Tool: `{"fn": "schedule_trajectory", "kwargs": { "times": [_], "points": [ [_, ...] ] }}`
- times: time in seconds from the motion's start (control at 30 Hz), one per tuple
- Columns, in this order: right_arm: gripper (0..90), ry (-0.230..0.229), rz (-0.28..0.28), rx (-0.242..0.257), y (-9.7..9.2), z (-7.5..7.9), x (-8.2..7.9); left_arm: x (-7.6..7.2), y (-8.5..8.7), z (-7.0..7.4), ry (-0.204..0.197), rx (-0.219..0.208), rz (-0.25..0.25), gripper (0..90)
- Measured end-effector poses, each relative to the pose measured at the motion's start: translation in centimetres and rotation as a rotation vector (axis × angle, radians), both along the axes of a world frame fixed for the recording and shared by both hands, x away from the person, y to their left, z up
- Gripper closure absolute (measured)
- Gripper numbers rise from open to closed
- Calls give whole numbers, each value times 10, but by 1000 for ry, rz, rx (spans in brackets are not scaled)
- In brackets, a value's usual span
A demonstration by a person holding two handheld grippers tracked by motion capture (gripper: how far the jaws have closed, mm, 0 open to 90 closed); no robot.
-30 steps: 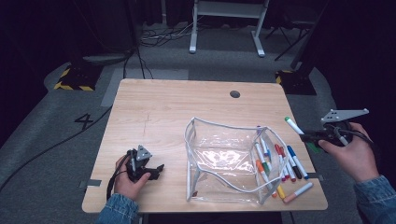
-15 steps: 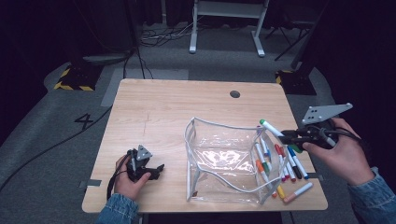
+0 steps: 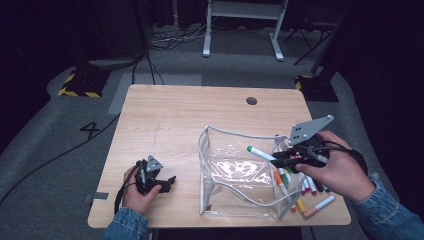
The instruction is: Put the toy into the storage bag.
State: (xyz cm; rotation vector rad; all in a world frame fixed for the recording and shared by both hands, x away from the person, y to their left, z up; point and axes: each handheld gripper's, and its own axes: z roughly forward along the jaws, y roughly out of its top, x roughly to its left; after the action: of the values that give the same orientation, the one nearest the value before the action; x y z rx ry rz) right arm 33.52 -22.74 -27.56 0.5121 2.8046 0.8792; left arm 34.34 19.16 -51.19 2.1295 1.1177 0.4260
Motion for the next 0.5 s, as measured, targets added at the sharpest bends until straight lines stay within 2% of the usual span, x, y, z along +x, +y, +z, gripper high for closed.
{"fn": "schedule_trajectory", "kwargs": {
  "times": [0.33,0.5],
  "points": [
    [768,67,112,-95,36,-20,-1,0,0,0,0,0,0,180],
    [768,95,146,-138,50,-30,-1,0,0,0,-1,0,0,180]
  ]
}}
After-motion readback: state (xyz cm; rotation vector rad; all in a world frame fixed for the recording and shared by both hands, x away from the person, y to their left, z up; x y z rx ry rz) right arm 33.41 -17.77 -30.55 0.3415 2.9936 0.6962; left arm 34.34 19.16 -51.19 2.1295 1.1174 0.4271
